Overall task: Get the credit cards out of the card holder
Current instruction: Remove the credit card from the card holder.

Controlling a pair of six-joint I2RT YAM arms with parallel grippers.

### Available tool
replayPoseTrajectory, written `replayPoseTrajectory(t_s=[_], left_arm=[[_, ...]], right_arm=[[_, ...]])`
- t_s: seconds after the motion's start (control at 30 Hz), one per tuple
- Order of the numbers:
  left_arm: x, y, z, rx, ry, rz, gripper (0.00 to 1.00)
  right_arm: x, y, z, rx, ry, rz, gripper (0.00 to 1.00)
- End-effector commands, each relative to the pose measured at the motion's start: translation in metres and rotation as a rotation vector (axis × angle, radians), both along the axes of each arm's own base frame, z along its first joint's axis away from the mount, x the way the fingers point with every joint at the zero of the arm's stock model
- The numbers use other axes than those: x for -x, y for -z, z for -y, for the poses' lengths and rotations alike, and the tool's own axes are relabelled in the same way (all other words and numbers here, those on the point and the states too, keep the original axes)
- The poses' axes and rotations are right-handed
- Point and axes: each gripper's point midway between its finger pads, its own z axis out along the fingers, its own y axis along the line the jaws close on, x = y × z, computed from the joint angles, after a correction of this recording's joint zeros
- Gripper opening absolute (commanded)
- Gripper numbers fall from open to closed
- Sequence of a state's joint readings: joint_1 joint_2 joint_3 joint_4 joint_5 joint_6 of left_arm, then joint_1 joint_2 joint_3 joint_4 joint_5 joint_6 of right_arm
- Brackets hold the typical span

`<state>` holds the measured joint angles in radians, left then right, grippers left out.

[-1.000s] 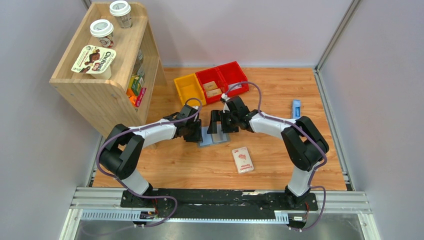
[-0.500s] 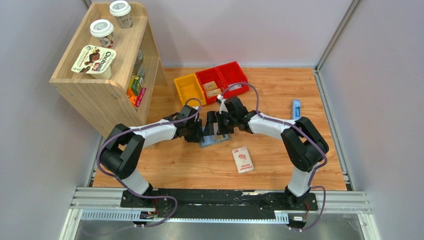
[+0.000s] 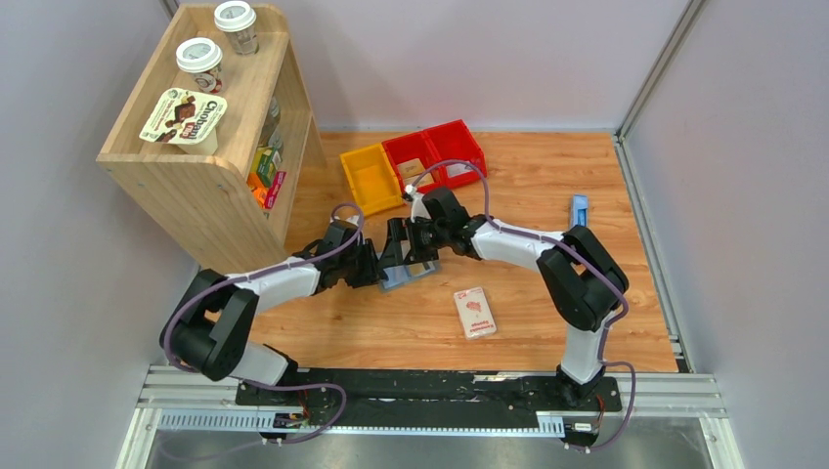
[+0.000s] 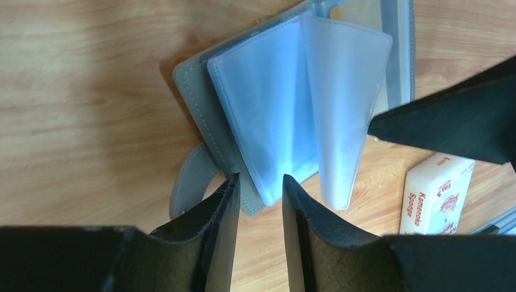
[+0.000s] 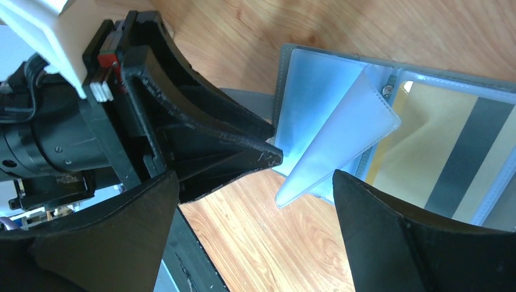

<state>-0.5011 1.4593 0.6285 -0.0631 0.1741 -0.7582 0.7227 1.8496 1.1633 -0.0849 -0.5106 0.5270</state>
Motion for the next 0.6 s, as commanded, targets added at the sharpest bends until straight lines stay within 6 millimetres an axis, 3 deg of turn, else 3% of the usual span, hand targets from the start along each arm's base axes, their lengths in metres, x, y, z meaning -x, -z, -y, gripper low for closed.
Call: replayPoseTrajectory(t_s=[0.0, 0.2, 0.43, 0.57], left_arm=[[-0.008, -0.021, -0.006, 0.041, -0.078, 0.089, 0.41], [-0.002, -0.024, -0.018, 0.027, -0.123, 0.104, 0.43], [0.002, -0.024, -0.035, -0.008, -0.191, 0.112, 0.43], [0.004, -0.029, -0.038, 0.000, -0.201, 0.131, 0.43]], right_arm=[[-0.007, -0.018, -0.026, -0.080, -0.042, 0.034, 1.00], [-0.001, -0.012, -0.038, -0.103, -0.075, -0.016, 1.00], [0.006, -0.018, -0.054, -0.195, -0.127, -0.058, 1.00], [0.012, -0.032, -0.063, -0.277, -0.162, -0.077, 1.00]])
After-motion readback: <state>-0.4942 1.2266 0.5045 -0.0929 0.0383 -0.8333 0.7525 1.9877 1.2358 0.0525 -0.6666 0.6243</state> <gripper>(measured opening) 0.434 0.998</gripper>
